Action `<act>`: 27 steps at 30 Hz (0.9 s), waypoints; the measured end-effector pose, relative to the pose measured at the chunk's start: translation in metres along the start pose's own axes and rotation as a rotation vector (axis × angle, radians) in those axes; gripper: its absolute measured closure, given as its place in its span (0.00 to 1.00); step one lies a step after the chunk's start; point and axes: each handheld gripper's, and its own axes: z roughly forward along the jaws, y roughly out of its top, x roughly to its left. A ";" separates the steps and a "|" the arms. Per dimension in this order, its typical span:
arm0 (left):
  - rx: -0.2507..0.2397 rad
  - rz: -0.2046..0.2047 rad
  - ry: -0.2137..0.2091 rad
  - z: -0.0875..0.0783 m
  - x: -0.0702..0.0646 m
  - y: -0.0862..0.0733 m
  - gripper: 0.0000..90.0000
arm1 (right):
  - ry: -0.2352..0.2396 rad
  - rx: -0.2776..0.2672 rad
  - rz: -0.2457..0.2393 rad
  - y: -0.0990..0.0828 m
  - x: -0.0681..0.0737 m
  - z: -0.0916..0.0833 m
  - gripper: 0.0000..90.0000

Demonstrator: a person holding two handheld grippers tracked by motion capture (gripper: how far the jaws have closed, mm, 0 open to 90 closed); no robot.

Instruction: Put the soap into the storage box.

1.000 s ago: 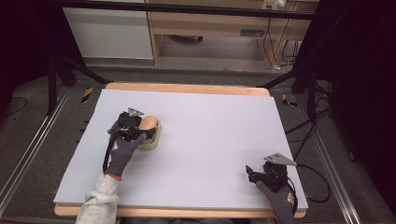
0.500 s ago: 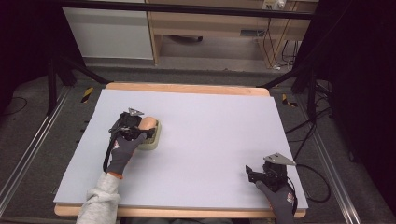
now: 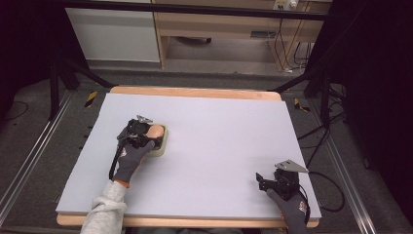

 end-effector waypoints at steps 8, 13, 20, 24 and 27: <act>0.008 -0.003 0.005 0.002 0.000 -0.001 0.35 | 0.001 0.000 0.000 0.000 0.000 0.000 0.13; 0.014 0.002 0.006 0.004 -0.001 -0.001 0.35 | 0.001 0.000 0.000 0.000 0.000 0.000 0.13; 0.016 -0.006 0.012 0.004 -0.002 -0.001 0.35 | -0.010 0.001 -0.006 0.000 0.000 0.001 0.13; 0.013 -0.005 0.015 0.004 -0.002 -0.001 0.35 | 0.000 0.001 0.000 0.000 0.000 0.000 0.13; 0.012 -0.003 0.016 0.004 -0.003 -0.002 0.35 | -0.002 0.001 -0.002 0.000 0.000 0.000 0.13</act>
